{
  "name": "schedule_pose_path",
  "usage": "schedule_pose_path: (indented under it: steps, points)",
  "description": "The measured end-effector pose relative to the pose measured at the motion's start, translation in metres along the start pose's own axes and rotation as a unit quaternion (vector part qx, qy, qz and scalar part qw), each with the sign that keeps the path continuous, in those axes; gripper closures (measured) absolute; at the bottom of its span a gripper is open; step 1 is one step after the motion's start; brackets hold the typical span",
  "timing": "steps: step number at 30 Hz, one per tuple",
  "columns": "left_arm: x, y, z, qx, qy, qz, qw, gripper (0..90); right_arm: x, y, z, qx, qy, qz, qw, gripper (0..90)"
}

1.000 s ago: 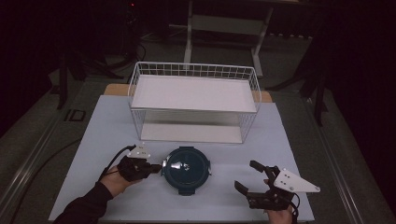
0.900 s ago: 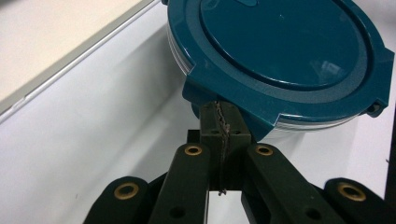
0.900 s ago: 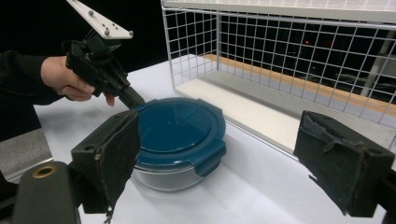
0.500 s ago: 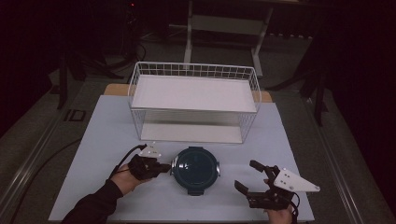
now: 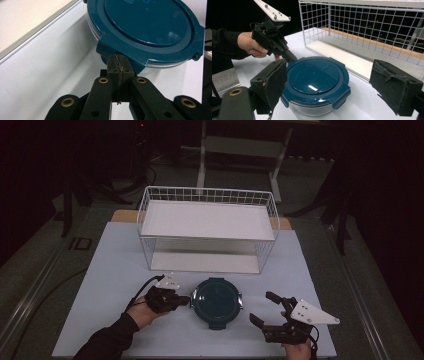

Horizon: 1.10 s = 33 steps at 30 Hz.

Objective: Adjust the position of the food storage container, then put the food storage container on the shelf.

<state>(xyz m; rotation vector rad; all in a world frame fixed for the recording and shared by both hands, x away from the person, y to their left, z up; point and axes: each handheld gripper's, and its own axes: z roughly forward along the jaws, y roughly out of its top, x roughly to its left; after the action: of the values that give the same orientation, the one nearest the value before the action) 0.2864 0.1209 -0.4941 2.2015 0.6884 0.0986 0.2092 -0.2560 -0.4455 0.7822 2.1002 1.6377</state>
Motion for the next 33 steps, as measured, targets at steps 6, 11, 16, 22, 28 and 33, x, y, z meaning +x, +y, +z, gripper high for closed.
schedule_pose_path:
  steps: [6, 11, 16, 22, 28, 33]
  points:
    - [0.0, -0.001, -0.007, -0.005, -0.011, -0.002, 0.9999, 75.1, 0.0, 0.0, -0.001, -0.001, 0.0, -0.001, 1.0, 13.9]
    - [-0.004, -0.001, -0.024, -0.029, -0.034, -0.009, 0.999, 43.3, -0.001, 0.0, 0.001, 0.004, 0.005, -0.005, 1.0, 12.4]
    - [-0.01, -0.001, -0.037, -0.049, -0.044, -0.008, 0.9978, 14.1, 0.001, -0.001, 0.005, 0.009, 0.001, -0.01, 0.9999, 10.1]
    - [-0.013, 0.003, -0.049, -0.077, -0.032, -0.025, 0.9962, 0.3, 0.004, 0.001, 0.01, 0.008, -0.021, -0.021, 0.9995, 10.1]
    - [-0.018, 0.016, -0.059, -0.104, -0.027, -0.058, 0.9925, 0.2, 0.006, 0.009, 0.009, -0.005, -0.027, -0.029, 0.9992, 10.2]
    - [-0.019, 0.025, -0.061, -0.12, -0.043, -0.068, 0.9895, 0.3, 0.005, 0.014, 0.01, -0.008, -0.02, -0.025, 0.9995, 13.4]
